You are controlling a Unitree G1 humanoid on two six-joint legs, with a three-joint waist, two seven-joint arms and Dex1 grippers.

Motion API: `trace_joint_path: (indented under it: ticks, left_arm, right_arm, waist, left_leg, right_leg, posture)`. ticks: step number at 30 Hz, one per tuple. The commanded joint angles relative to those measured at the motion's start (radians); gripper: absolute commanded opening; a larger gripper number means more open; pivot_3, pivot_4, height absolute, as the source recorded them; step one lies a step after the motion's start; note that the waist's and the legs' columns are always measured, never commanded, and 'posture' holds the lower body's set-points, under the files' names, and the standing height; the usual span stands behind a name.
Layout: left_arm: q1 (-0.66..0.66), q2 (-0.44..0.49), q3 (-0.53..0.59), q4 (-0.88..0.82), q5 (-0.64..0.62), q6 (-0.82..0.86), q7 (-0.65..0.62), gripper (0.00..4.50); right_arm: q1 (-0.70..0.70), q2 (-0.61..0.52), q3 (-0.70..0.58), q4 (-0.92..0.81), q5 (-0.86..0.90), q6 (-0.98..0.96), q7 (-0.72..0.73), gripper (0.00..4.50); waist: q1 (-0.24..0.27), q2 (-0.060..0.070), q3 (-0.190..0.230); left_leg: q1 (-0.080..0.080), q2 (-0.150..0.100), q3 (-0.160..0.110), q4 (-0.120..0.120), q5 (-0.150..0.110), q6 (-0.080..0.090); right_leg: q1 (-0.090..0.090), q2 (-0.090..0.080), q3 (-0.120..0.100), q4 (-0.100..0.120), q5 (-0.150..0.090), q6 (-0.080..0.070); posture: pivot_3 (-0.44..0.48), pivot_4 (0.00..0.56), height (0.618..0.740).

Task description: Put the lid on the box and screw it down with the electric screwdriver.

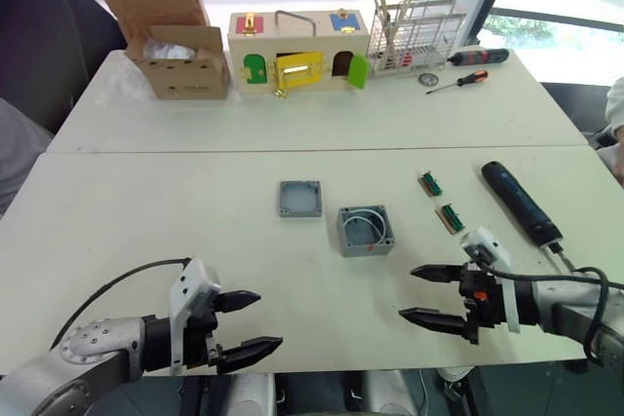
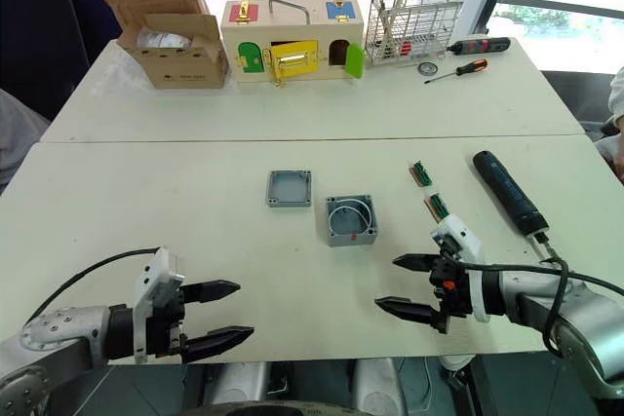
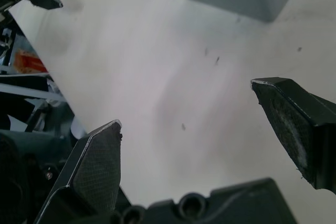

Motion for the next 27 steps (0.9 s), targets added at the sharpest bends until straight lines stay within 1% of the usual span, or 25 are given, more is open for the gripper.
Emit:
trace_joint_path:
  ticks: [1, 13, 18, 24, 27]
  left_arm:
    - [-0.004, -0.010, 0.021, -0.011, -0.012, -0.003, 0.014, 4.50]
    - [-0.012, -0.034, 0.019, -0.018, -0.029, -0.008, 0.028, 4.50]
    - [-0.018, -0.020, 0.004, -0.017, 0.027, -0.012, 0.043, 4.50]
    - [-0.019, 0.002, 0.001, -0.016, 0.046, -0.007, 0.023, 4.50]
    - [-0.053, 0.039, -0.014, -0.006, 0.062, 0.021, 0.019, 4.50]
  right_arm:
    - [-0.011, 0.011, 0.000, -0.003, 0.016, 0.004, 0.004, 4.46]
    - [-0.035, 0.020, -0.003, 0.008, 0.058, 0.007, 0.048, 4.46]
    - [-0.040, 0.012, -0.001, 0.003, 0.052, 0.018, 0.042, 4.46]
    - [0.024, -0.009, -0.055, -0.043, 0.098, 0.074, 0.040, 4.46]
    - [0.079, 0.006, -0.085, -0.080, 0.108, 0.077, 0.019, 4.46]
  waist:
    - [0.000, 0.000, 0.000]
    - [-0.001, 0.000, 0.000]
    - [-0.001, 0.000, 0.000]
    - [0.000, 0.000, 0.000]
    - [0.000, 0.000, 0.000]
  left_leg:
    - [0.000, 0.000, 0.000, 0.000, 0.000, 0.000]
    - [0.000, 0.000, 0.000, 0.000, 0.000, 0.000]
    - [0.000, 0.000, 0.000, 0.000, 0.000, 0.000]
    - [0.000, 0.000, 0.000, 0.000, 0.000, 0.000]
    - [0.000, 0.000, 0.000, 0.000, 0.000, 0.000]
  right_leg:
    - [0.000, 0.000, 0.000, 0.000, 0.000, 0.000]
    - [0.000, 0.000, 0.000, 0.000, 0.000, 0.000]
    - [0.000, 0.000, 0.000, 0.001, 0.000, 0.000]
    - [0.000, 0.000, 0.000, 0.001, 0.000, 0.000]
    - [0.000, 0.000, 0.000, 0.001, 0.000, 0.000]
  posture:
    - [0.000, 0.150, 0.728]
    - [0.000, 0.150, 0.728]
    - [0.000, 0.150, 0.728]
    - [0.000, 0.150, 0.728]
    - [0.000, 0.150, 0.728]
